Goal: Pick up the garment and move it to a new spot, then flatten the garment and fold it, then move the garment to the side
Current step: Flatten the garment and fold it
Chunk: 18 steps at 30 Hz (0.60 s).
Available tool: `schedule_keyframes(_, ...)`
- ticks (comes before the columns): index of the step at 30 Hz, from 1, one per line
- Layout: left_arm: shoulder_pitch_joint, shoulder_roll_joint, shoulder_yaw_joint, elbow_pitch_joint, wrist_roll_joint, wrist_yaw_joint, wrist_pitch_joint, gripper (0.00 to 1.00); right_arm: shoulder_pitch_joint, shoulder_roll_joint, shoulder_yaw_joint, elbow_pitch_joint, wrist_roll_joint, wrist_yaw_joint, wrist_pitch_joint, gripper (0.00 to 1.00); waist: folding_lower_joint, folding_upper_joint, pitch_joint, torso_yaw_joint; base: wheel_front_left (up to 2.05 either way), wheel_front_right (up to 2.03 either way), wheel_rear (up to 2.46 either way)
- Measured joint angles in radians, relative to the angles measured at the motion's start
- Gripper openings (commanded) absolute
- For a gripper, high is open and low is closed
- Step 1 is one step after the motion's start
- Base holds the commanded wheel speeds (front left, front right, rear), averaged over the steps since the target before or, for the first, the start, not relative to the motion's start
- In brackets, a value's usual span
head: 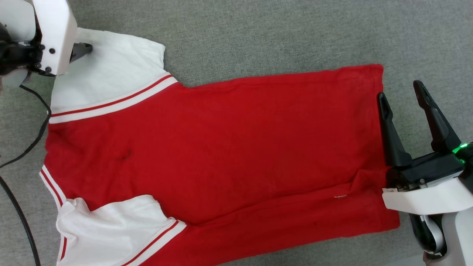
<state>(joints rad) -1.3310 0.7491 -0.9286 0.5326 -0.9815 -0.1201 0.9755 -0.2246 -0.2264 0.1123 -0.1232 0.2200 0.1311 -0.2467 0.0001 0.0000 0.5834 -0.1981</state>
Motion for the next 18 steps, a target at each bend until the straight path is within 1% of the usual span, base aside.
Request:
schedule_keyframes(1,0.000,-0.001,-0.001,0.003,-0.008,0.000,0.000,0.88,-0.003,0.000,0.000,0.003,0.000,0.000,-0.001,1.00,0.0000,0.0000,-0.002,0.000,0.00,0.00,0.00)
schedule_keyframes(2,0.000,-0.003,-0.003,0.005,-0.016,-0.002,-0.002,0.21,-0.004,-0.001,0.001,0.007,0.000,0.000,-0.001,1.00,0.0000,0.0000,-0.004,0.000,0.00,0.00,0.00)
schedule_keyframes(3,0.000,-0.003,-0.007,0.006,-0.016,-0.003,-0.003,0.00,-0.007,-0.004,0.002,0.013,-0.002,0.000,-0.001,1.00,0.0000,0.0000,-0.007,0.000,0.00,0.00,0.00)
schedule_keyframes(6,0.001,-0.006,-0.024,0.006,-0.016,-0.007,-0.022,0.00,-0.031,-0.021,0.008,0.026,-0.004,0.000,0.004,1.00,0.0000,0.0000,-0.023,0.001,0.00,0.00,0.00)
schedule_keyframes(8,0.007,-0.011,-0.027,0.008,-0.018,-0.008,-0.046,0.00,-0.047,-0.042,0.007,0.034,-0.009,0.000,0.030,1.00,0.0000,0.0000,-0.039,0.003,0.00,0.00,0.00)
schedule_keyframes(12,0.016,-0.023,-0.035,0.005,-0.032,-0.008,-0.091,0.00,-0.100,-0.110,0.012,0.038,-0.019,0.000,0.092,1.00,0.0000,0.0000,-0.083,0.012,0.00,0.00,0.00)
schedule_keyframes(15,0.030,-0.021,-0.067,-0.037,-0.035,-0.008,-0.123,0.00,-0.150,-0.175,0.034,0.035,-0.016,0.000,0.173,1.00,0.0000,0.0000,-0.121,0.024,0.00,0.00,0.00)
schedule_keyframes(18,0.038,-0.014,-0.096,-0.098,-0.045,-0.009,-0.163,0.00,-0.202,-0.249,0.064,0.035,0.017,0.000,0.295,1.00,-0.0001,0.0000,-0.154,0.041,0.00,0.00,0.00)
